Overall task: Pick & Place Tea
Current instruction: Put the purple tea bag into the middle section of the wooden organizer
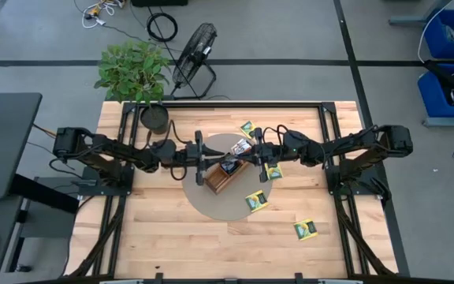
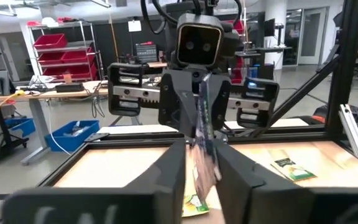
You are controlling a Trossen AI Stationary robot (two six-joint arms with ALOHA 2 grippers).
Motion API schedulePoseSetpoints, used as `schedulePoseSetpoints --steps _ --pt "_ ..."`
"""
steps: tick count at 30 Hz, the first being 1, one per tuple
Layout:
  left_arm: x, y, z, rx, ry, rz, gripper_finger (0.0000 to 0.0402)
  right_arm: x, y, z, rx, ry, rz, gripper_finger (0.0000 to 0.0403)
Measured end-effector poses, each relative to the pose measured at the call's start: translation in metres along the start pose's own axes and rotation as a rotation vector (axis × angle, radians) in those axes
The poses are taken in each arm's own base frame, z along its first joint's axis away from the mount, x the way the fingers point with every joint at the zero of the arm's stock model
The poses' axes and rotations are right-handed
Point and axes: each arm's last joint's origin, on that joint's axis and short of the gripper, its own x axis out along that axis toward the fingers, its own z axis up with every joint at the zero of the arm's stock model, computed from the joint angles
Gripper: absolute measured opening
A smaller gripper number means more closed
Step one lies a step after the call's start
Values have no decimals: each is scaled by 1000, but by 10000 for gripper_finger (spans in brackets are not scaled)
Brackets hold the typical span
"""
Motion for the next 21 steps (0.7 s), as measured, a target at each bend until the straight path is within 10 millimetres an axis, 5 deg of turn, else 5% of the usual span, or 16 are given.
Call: schedulePoseSetpoints --steps 5,21 --pt "0 0 -1 0 7 1 9 -1 -3 -1 4 3 -10 10" --pt "-2 4 -18 -58 187 204 2 -6 -5 -16 43 130 -24 225"
